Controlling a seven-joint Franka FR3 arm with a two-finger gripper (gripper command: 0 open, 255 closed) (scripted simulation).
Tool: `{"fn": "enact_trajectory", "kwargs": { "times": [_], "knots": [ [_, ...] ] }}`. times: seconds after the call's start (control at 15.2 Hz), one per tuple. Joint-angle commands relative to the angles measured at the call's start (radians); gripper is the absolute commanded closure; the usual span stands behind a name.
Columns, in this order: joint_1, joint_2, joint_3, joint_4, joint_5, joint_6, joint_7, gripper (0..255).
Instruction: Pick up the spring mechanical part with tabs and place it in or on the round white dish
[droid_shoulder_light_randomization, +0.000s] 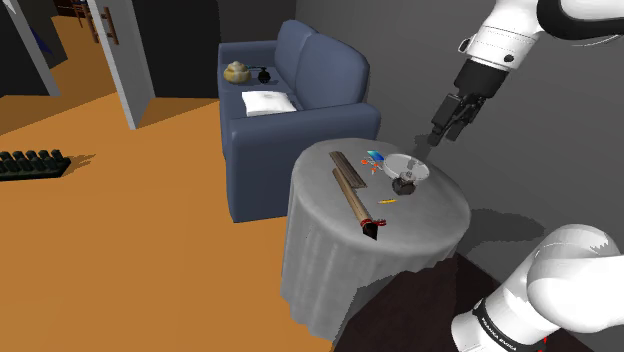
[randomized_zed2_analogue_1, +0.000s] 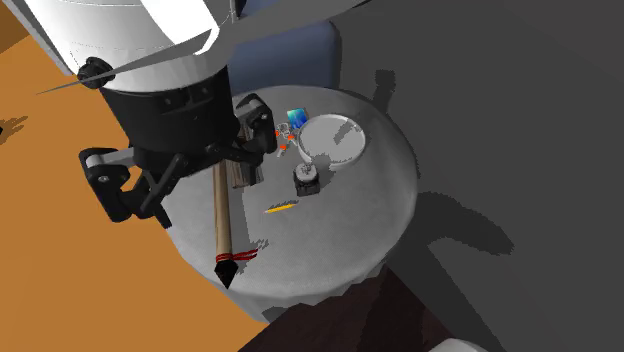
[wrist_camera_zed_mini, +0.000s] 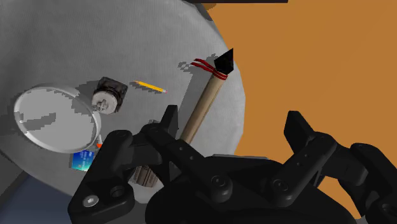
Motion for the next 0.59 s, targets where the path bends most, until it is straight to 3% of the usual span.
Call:
{"fn": "enact_trajectory", "kwargs": {
  "times": [0.0,0.53],
  "knots": [
    [0.0,0.0,0.0,0.0,0.0,0.0,0.0,0],
    [-0.04,0.084,-0.093,-0.141,-0.088,0.2,-0.136,0]
  ]
}}
